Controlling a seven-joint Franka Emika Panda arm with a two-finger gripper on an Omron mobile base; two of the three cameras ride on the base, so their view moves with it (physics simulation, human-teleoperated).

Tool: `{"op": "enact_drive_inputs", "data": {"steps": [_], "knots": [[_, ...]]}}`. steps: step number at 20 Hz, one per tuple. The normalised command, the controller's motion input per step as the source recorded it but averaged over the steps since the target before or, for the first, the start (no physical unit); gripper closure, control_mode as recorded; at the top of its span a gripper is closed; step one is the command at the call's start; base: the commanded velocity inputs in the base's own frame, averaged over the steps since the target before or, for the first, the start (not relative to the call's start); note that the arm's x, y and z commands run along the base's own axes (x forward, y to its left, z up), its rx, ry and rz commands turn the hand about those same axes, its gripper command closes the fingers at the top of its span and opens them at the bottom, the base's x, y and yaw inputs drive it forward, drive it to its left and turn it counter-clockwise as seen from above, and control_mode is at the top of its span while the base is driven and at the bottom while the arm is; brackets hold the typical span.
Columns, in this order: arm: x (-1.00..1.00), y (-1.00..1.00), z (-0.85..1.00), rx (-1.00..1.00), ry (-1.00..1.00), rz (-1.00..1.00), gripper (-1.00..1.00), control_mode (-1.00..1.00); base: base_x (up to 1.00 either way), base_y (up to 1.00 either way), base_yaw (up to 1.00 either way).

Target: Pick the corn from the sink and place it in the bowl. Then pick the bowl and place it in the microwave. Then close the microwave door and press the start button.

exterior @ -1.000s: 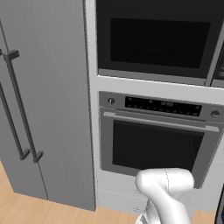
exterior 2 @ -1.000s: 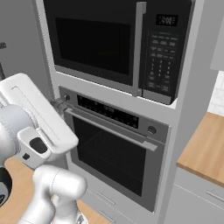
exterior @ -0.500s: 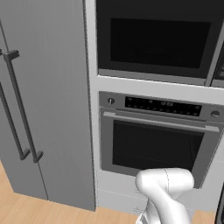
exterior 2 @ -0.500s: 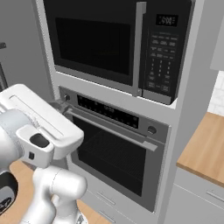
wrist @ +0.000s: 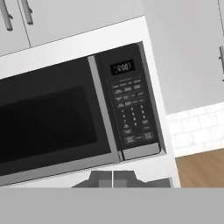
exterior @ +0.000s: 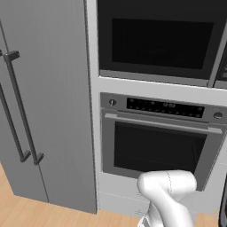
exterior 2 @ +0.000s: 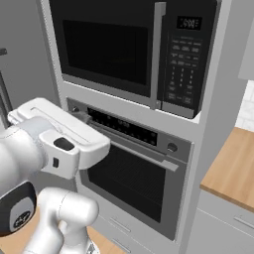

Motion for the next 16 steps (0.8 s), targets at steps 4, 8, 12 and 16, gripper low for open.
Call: {"op": "enact_drive_inputs", "data": {"steps": [4, 8, 12, 16], "knots": [[0.51, -0.16, -0.01, -0.07, 0.13, 0.0, 1.0, -1.0, 0.0, 0.0, 0.0], [0.63, -0.13, 0.0, -0.01, 0.06, 0.0, 1.0, -1.0, 0.0, 0.0, 0.0], [0.49, -0.29, 0.06, 0.0, 0.0, 0.0, 1.0, -1.0, 0.0, 0.0, 0.0], [0.38, -0.46, 0.15, 0.0, 0.0, 0.0, 1.0, -1.0, 0.0, 0.0, 0.0]]}}
